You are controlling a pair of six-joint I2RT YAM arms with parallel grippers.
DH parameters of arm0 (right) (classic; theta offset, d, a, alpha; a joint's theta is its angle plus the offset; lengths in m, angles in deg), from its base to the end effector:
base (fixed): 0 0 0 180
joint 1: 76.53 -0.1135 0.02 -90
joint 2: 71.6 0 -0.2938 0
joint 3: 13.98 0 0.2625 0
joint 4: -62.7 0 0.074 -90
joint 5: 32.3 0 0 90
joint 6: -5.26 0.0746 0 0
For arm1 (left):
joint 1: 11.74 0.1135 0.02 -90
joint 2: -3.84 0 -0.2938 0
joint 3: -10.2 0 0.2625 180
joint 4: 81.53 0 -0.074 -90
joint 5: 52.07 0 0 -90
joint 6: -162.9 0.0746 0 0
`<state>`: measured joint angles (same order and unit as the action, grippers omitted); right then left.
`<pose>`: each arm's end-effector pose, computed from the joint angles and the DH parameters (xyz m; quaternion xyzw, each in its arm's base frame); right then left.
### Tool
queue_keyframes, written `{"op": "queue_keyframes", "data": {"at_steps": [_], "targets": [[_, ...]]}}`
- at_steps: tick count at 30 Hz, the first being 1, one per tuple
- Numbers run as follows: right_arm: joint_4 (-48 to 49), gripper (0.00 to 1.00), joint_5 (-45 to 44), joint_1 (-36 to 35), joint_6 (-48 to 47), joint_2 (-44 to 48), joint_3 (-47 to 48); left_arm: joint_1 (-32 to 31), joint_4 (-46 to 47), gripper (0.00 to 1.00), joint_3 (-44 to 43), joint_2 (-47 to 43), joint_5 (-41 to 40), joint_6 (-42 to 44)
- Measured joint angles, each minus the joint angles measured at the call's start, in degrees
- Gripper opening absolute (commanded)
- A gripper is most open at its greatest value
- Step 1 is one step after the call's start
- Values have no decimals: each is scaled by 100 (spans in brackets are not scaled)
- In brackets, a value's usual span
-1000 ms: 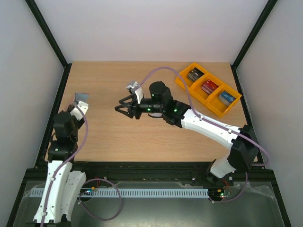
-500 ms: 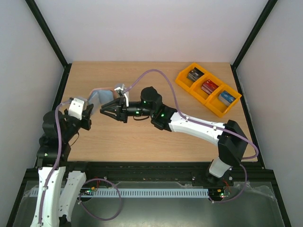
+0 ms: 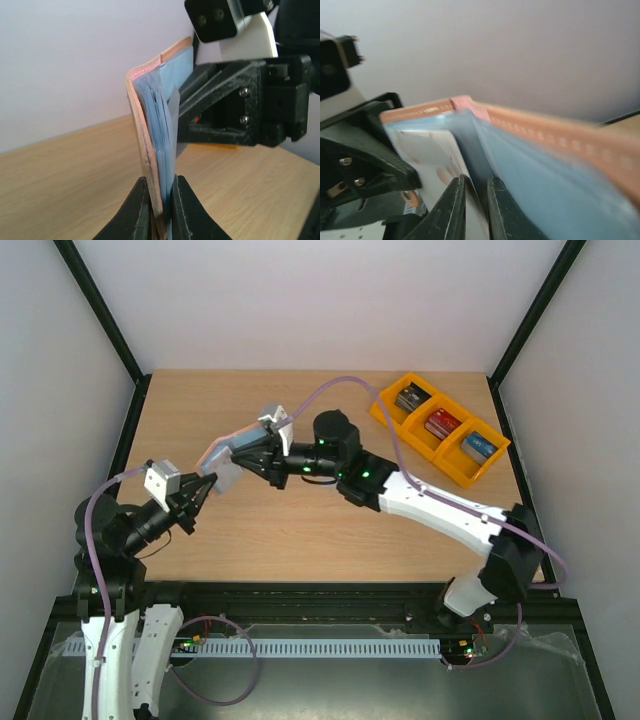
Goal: Take the credit cards out of the card holder
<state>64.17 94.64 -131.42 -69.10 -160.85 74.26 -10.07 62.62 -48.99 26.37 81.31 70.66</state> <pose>0.2004 0.3630 0.4037 -0.4362 0.5536 0.5709 0.4210 0.0889 -0.0487 0.3846 0.2408 0.6610 -0.2628 0.6604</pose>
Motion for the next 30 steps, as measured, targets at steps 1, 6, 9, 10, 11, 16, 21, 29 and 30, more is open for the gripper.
{"op": "queue_keyframes", "data": {"at_steps": [1,6,9,10,11,16,21,29,30], "targets": [[-122,12,79,24,-140,136,-15,0,111,2,28,-13,190,-70],[-660,12,415,107,-811,673,-42,-4,461,2,190,-17,1008,-334],[-925,10,570,116,-1152,789,-42,0,570,2,236,-20,1344,-457],[-1003,10,616,118,-1259,811,-42,2,595,2,240,-20,1432,-496],[-1069,10,651,118,-1357,824,-42,9,651,2,254,-20,1523,-555],[-1484,6,710,125,-1878,876,-42,52,763,2,334,-28,1764,-732],[-1722,7,817,131,-2258,925,-42,66,953,2,472,-107,1912,-901],[-1937,20,938,131,-2577,975,-42,68,1200,2,507,-160,2002,-981],[-1937,21,988,129,-2573,975,-42,70,1224,2,511,-173,2000,-984]]}}
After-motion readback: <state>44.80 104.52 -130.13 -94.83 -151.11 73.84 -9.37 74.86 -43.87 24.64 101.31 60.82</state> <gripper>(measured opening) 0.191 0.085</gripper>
